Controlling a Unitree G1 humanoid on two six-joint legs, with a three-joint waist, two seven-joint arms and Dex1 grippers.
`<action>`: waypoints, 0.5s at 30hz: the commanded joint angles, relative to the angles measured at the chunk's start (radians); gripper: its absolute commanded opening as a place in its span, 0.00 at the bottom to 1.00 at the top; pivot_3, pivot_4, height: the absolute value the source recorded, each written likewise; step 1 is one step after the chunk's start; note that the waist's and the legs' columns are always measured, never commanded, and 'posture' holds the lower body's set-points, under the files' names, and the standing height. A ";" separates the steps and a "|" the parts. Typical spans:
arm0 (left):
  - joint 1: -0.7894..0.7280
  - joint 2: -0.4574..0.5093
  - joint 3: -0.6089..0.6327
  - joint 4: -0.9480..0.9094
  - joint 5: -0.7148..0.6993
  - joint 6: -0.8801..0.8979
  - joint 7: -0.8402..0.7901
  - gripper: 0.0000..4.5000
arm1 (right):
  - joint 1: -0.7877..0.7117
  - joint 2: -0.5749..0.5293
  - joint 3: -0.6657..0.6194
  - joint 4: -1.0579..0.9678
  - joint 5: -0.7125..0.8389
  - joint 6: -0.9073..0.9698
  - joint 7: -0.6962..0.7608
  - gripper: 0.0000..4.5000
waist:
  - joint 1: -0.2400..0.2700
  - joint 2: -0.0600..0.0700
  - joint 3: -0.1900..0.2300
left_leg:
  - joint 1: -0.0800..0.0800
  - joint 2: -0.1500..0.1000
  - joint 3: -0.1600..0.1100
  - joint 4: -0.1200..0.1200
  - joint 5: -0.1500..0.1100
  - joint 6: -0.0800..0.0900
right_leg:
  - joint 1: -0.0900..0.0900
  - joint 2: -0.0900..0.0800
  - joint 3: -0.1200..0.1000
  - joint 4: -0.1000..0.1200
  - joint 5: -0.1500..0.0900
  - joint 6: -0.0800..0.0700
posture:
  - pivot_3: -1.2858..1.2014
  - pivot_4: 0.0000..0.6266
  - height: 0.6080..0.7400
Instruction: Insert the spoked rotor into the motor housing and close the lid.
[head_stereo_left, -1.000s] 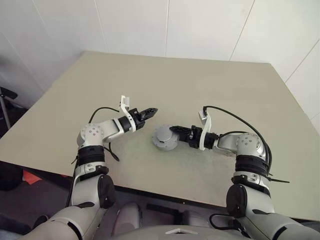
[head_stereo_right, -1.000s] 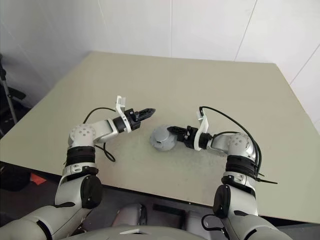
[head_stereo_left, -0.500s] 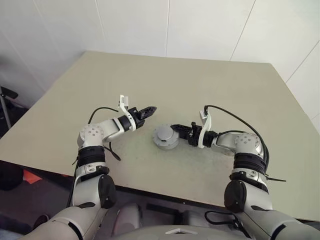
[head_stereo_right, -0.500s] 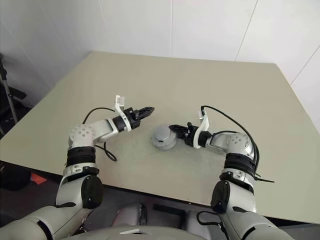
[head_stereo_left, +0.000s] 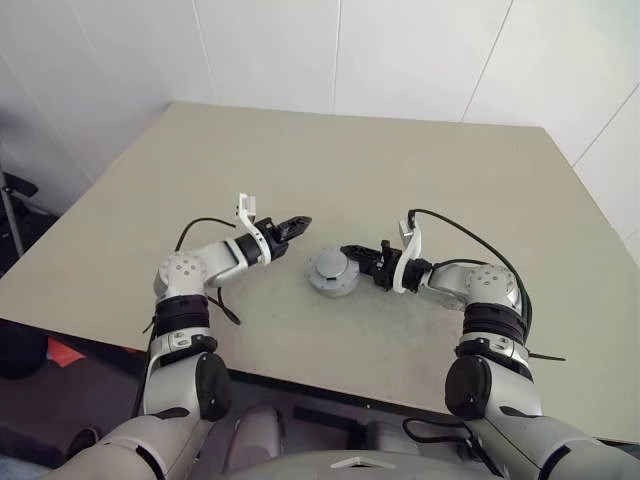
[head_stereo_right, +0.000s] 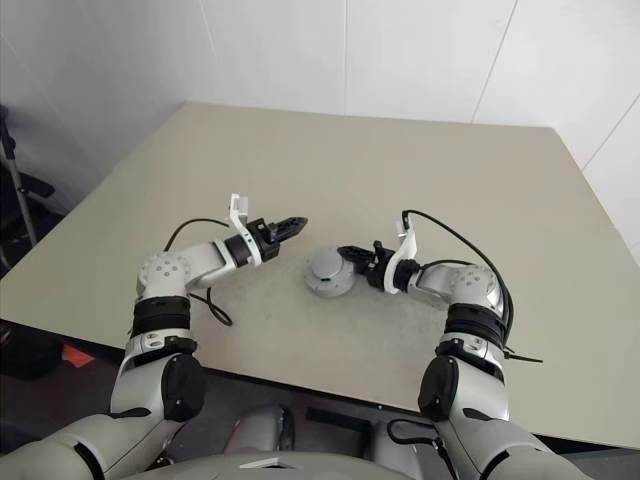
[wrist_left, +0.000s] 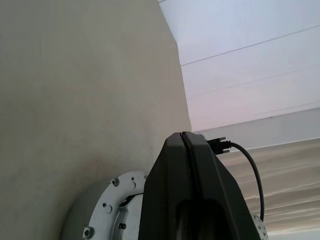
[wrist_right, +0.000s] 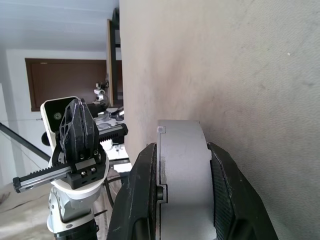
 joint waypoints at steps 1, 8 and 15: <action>-0.011 0.009 -0.002 -0.020 -0.021 -0.011 0.000 0.00 | -0.040 -0.001 -0.028 -0.004 0.031 -0.025 -0.014 0.27 | 0.000 0.000 0.000 | 0.000 0.000 0.000 0.000 0.000 0.000 | 0.000 0.000 0.000 0.000 0.000 0.000 | 0.52 0.00 1.00; -0.003 0.006 0.007 -0.029 -0.033 -0.018 0.003 0.00 | -0.091 0.010 -0.129 0.086 0.045 -0.101 -0.105 0.27 | 0.000 0.000 0.000 | 0.000 0.000 0.000 0.000 0.001 -0.001 | 0.000 0.000 0.000 0.000 0.000 0.000 | 0.52 0.00 1.00; 0.032 -0.008 0.046 -0.088 -0.107 -0.037 -0.011 0.00 | -0.132 0.045 -0.207 0.125 0.094 -0.190 -0.186 0.27 | -0.002 0.000 0.000 | -0.001 0.000 0.000 0.000 0.001 -0.002 | -0.002 0.000 0.000 0.001 0.000 0.000 | 0.52 0.00 1.00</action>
